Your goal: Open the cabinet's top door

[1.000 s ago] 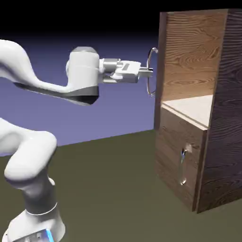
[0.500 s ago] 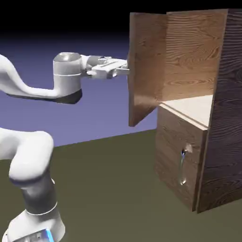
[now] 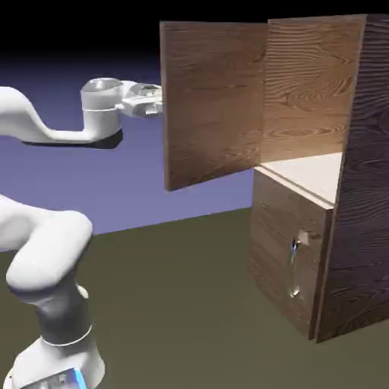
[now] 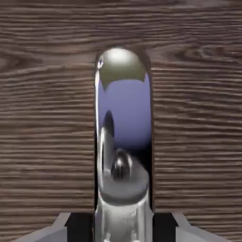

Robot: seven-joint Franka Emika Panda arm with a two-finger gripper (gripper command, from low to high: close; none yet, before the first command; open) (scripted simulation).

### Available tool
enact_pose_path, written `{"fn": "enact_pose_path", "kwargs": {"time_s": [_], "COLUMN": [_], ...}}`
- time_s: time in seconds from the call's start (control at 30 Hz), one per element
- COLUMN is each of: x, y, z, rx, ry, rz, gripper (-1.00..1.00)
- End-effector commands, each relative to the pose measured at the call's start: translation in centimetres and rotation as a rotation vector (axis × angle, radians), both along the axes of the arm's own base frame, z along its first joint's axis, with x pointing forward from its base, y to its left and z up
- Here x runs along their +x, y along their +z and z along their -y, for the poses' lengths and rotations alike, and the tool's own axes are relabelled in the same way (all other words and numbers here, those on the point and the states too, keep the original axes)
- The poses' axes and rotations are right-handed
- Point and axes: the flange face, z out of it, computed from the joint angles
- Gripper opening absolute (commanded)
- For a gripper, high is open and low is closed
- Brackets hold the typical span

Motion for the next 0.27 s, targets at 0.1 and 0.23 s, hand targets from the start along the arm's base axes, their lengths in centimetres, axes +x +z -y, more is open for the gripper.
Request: {"fn": "enact_pose_path", "kwargs": {"time_s": [0.1, 0.23], "x": [1.0, 2.0], "y": [0.0, 0.0], "z": [-3.0, -5.3], "rx": [0.0, 0.0], "ry": [-0.108, -0.193], "rz": [0.0, 0.0], "gripper": [-1.0, -1.0]}}
